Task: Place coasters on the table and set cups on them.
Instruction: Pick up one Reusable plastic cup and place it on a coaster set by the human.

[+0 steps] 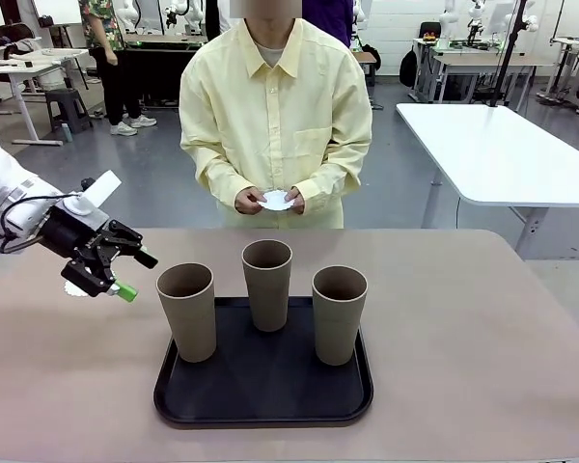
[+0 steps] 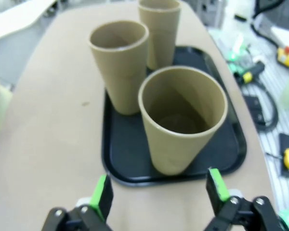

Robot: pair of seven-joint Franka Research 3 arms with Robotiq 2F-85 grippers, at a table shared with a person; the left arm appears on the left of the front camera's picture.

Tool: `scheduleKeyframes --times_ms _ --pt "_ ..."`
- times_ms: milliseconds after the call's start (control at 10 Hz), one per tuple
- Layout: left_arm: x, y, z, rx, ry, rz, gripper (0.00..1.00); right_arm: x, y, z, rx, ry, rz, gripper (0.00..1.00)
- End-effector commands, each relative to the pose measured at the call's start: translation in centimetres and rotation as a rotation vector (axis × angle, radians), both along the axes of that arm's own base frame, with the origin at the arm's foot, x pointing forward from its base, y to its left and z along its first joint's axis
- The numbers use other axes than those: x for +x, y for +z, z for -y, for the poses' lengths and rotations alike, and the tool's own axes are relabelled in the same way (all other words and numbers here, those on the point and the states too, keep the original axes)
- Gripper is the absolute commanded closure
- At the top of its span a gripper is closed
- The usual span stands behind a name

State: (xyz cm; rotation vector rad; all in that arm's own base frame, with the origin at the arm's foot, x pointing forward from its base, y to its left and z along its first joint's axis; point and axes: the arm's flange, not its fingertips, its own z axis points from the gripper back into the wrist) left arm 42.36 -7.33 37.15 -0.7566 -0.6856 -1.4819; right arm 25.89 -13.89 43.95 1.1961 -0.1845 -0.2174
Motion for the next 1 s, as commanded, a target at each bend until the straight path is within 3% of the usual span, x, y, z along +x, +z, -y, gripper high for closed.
scheduleKeyframes --times_ms 0,700,900 --pt "-0.6 -2.2 -1.6 -0.204 0.063 0.020 0.00 0.0 0.0 0.1 0.010 -0.002 -0.001 0.00" --pt "-0.8 -8.0 -3.6 -0.338 -0.019 -0.033 0.00 0.0 0.0 0.1 0.010 -0.002 -0.001 0.00" --pt "-0.6 -9.2 -3.2 -0.356 -0.026 -0.015 0.00 0.0 0.0 0.1 0.010 -0.002 -0.001 0.00"
